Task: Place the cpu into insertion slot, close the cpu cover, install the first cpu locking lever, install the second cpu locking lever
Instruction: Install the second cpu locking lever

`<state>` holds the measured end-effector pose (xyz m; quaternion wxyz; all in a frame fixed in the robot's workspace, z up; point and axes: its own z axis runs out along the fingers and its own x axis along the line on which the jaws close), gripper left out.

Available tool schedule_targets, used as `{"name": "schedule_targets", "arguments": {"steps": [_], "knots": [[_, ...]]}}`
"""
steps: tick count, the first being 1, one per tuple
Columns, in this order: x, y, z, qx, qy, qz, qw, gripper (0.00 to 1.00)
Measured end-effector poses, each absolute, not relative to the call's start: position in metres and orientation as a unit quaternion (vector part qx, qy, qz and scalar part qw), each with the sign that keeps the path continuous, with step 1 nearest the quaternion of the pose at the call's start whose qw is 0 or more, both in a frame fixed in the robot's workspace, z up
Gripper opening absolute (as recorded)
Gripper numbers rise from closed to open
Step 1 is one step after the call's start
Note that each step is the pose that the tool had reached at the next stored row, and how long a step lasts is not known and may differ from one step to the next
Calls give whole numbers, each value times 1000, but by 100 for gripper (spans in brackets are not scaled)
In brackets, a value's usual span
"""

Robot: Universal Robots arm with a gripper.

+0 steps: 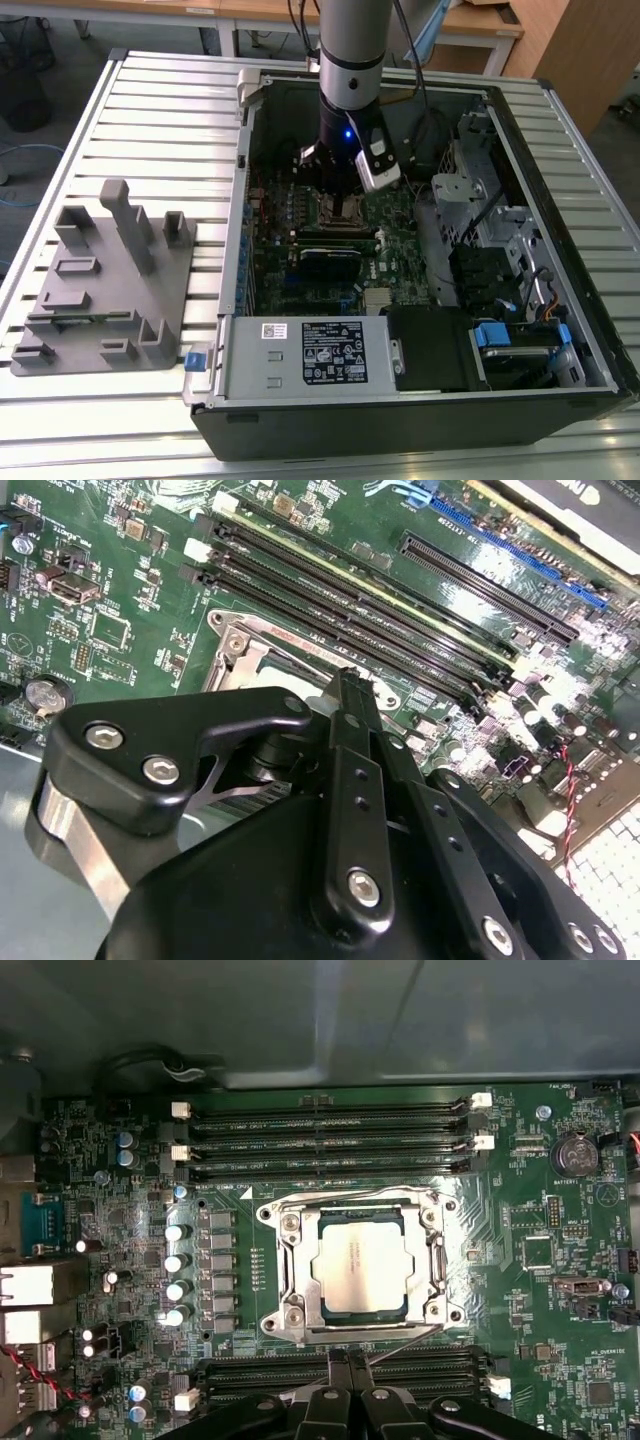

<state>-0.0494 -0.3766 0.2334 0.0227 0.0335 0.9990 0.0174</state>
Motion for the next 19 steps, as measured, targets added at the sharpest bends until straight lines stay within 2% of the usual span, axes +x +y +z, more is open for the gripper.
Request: {"name": "schedule_targets", "arguments": {"steps": [19], "knots": [[-53, -377, 226, 34, 999, 18, 23, 11]]}}
